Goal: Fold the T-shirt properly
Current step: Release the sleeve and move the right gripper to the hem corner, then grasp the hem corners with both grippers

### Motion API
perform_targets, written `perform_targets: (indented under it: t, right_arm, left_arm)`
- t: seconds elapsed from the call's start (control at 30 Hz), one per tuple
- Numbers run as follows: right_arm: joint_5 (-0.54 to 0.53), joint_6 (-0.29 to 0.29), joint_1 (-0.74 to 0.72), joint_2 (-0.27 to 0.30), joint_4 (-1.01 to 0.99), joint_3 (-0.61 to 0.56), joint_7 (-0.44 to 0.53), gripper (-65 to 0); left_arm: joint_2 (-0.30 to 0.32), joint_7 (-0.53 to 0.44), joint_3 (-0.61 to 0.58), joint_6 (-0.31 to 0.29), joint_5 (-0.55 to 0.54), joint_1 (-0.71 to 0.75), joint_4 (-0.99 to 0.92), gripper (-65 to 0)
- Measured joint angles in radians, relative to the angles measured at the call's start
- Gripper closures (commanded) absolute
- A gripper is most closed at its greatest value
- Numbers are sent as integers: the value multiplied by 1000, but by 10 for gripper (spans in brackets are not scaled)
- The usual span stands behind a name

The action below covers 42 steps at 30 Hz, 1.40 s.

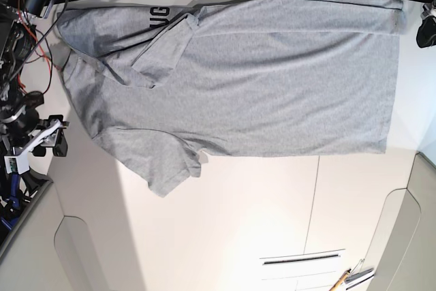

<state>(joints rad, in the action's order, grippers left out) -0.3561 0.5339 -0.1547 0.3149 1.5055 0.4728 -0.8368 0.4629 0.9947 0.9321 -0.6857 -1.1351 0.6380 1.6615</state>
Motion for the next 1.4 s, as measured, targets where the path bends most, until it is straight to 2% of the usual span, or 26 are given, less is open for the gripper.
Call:
perform_targets:
  t: [0.13,0.27,0.33,0.6,0.63,0.73,0.8,0.9,1.0,1.03,1.17,1.2,1.3,1.4]
  right_arm:
    - [-98,43,-132,50,-329,2,5,-324]
    - [-190,63,-191,48,-555,-8,-53,-324]
    - [-272,71,-192,45,-592,-42,-62,-324]
    - [-310,77,-195,26,-588,-256,-57,-310]
    - [-311,77,-196,26,-587,-280,-60,-266]
    - [-311,74,-200,26,-587,-331,-97,0]
    - [-323,76,-197,21,-587,-335,-97,0]
    - [-300,77,-198,21,-586,-335,-100,0]
    - [-294,77,-198,21,-586,-335,-99,0]
    - [-294,77,-198,21,-586,-335,-100,0]
    - [-294,77,-198,21,-585,-335,-100,0]
    - [-294,78,-198,21,-585,-335,-100,0]
    - [-294,80,-198,21,-584,-335,-100,0]
    - [-294,80,-198,21,-585,-335,-100,0]
  left_arm:
    - [1,0,0,0,-6,-1,0,-235]
    - [0,0,0,0,-7,-7,0,-235]
    - [0,2,0,0,-10,-25,0,-235]
    - [0,11,0,0,-9,-82,0,-235]
    - [0,11,0,0,-10,-85,0,-235]
    - [0,12,0,0,1,-106,0,-235]
    - [0,8,0,0,26,-138,0,-235]
    - [0,-42,-6,0,85,-193,0,-235]
    - [0,-122,-60,5,189,-256,-1,-243]
    - [-1,-153,-93,21,229,-280,-4,-253]
    - [0,-282,-263,103,417,-405,-66,-375]
    - [0,-305,-309,119,469,-440,-96,-387]
    - [-2,-369,-436,180,603,-554,-214,-387]
    - [5,-411,-517,248,687,-685,-375,-387]
